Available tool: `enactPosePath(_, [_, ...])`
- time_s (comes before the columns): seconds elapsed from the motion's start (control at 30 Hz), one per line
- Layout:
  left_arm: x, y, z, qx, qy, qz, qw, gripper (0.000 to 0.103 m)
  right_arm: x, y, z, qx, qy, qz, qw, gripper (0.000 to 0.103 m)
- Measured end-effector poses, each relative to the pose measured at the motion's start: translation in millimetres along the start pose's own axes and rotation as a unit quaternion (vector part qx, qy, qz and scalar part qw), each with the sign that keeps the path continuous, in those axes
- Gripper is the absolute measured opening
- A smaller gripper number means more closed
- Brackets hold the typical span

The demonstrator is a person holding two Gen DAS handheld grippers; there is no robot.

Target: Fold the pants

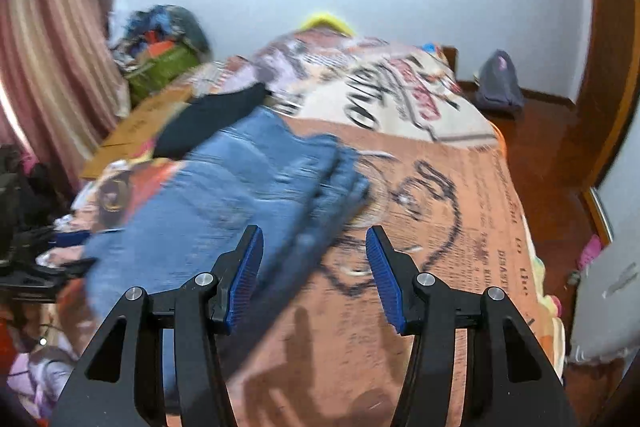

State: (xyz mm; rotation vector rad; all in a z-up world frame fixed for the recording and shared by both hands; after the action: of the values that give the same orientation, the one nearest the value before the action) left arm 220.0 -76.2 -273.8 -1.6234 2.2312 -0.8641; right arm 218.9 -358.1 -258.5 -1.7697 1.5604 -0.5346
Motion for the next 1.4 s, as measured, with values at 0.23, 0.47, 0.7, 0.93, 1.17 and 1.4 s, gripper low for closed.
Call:
enactPosePath(0.23, [13,13,-13,0.010,0.001,0.009,0.9999,0.074,-61,23,-6,-0.010,-0.050,-0.059,0.997,0.050])
enactPosePath(0.47, [-20,10,-15,0.015,-0.052,0.002,0.9985,0.075,-60,60,20,-0.047,-0.018,-0.101,0.994,0.056])
enactPosePath(0.7, [-29,9,-16,0.008,-0.072,0.023,0.9971,0.077,-41,56,25,-0.055,-0.033,-0.101,0.993,0.058])
enactPosePath(0.93, [-33,-6,-37,0.035,-0.075,0.003,0.9966,0.075,-6,51,18,-0.055,0.043,-0.085,0.994,0.058])
enactPosePath(1.17, [-3,-54,-19,0.052,-0.025,0.025,0.9980,0.076,7,27,-1,-0.016,0.066,-0.079,0.995,0.059])
enactPosePath(1.4, [27,-96,21,0.039,0.030,0.047,0.9977,0.077,18,-3,11,-0.004,0.056,-0.058,0.997,0.061])
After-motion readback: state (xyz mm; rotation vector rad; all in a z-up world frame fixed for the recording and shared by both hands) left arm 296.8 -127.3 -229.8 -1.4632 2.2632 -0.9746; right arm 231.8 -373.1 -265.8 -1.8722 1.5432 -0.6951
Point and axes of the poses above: each gripper's, at about its wrist camera, not at the fingertips, and z roughly the way its jaws point, x to its right, y to its underside, the point moved 2 cm from there along z, roughly the way its jaws point, and after that the axes turned 3 degrees about y, right-handed, at the moved point
